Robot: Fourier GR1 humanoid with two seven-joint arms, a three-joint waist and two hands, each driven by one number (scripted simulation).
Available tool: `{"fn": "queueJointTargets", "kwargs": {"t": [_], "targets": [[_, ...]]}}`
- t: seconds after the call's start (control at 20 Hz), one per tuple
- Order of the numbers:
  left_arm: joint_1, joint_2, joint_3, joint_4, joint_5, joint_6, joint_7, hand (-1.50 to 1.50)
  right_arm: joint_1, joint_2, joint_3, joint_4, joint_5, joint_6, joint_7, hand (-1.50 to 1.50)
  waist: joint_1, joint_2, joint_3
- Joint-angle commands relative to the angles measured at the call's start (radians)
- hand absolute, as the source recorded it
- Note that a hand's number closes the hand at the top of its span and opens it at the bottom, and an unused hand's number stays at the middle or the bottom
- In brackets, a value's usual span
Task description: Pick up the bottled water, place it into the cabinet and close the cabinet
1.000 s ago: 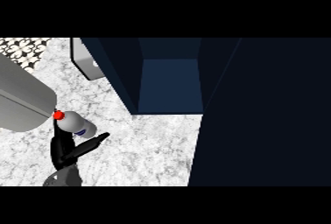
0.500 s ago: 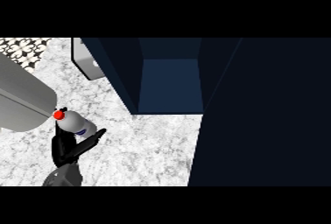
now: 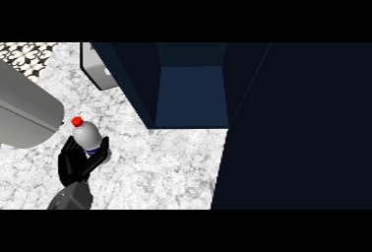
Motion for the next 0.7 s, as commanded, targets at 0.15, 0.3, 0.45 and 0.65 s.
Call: {"fn": "queueJointTargets", "kwargs": {"t": [0.15,0.3,0.45,0.65], "targets": [[-0.051,0.031,0.015,0.056,0.045,-0.073,-0.047,1.50,0.059,-0.057,-0.005,-0.098,0.046,0.013,-0.015,-1.50,-0.004,0.001,0.000],[-0.004,-0.055,-0.015,-0.024,0.052,-0.039,-0.068,1.50,0.096,-0.060,0.070,-0.139,0.118,-0.014,0.013,-1.50,-0.002,-0.003,0.000],[0.088,-0.088,-0.134,-0.109,-0.016,-0.143,-0.022,1.50,0.043,-0.072,-0.013,-0.105,0.037,0.004,0.004,-1.50,0.010,-0.006,0.002],[0.202,-0.094,-0.297,-0.173,-0.019,-0.152,-0.082,1.50,0.034,-0.054,0.002,-0.103,0.067,-0.028,0.028,-1.50,0.011,-0.008,0.001]]}}
